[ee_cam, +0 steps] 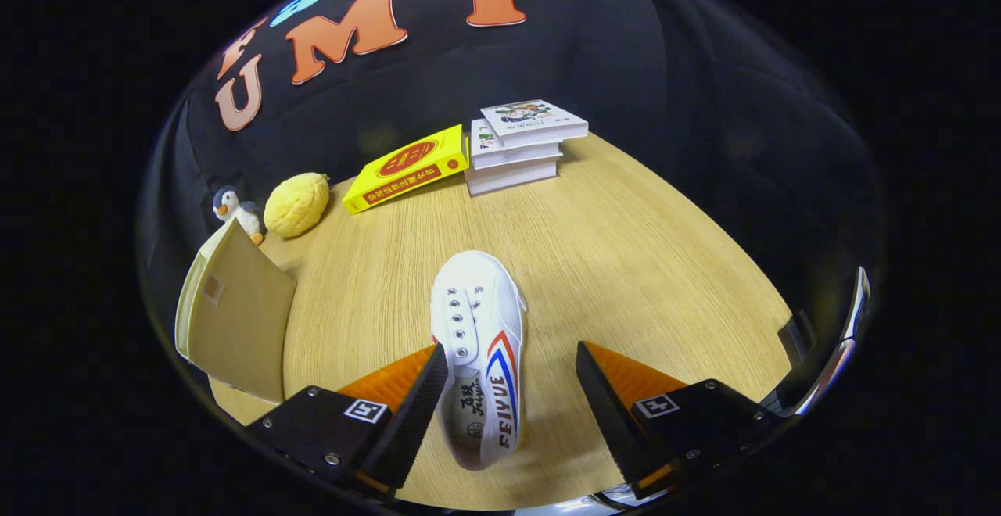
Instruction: Open the storage box then place both shoes into the box .Put the left shoe in first, then the right shoe, with the right side of both shoes facing outward in a uniform manner.
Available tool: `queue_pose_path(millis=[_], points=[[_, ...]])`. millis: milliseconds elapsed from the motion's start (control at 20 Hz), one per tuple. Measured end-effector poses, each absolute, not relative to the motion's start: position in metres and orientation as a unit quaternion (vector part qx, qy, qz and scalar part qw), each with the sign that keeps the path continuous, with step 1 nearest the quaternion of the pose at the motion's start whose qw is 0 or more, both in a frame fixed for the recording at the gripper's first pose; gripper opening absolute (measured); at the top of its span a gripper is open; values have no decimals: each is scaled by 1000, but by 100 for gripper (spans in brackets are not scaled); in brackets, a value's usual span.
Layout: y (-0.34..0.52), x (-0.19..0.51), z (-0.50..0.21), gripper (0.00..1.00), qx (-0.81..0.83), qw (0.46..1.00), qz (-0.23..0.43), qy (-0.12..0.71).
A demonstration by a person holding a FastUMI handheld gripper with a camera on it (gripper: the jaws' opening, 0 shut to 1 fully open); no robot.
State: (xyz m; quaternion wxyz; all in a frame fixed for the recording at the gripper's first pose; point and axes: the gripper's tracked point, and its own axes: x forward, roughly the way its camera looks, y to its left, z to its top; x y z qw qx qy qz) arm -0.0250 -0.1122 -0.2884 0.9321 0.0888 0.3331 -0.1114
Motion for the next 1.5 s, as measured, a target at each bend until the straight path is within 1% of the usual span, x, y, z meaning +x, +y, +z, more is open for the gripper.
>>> queue_pose_path(millis=[250,350,400,450,650,750,800,900,1050,1100,1150,1200,1300,1500], points=[[-110,-25,-308,99,70,928,-94,354],[-109,-24,-312,96,71,926,-86,361],[-110,-25,-314,92,70,924,-82,366],[-110,-26,-318,90,66,923,-77,371],[-106,-29,-331,79,60,918,-61,388],[-98,-26,-334,71,63,917,-47,391],[-95,-25,-332,61,63,918,-39,390],[-95,-23,-333,46,61,919,-31,388],[-99,-24,-334,38,93,916,-38,388],[-100,-23,-336,30,101,916,-41,386],[-102,-23,-335,25,103,917,-44,382],[-106,-22,-337,13,111,918,-51,378],[-108,-23,-334,1,149,913,-58,374],[-100,-16,-313,0,217,912,-46,345]])
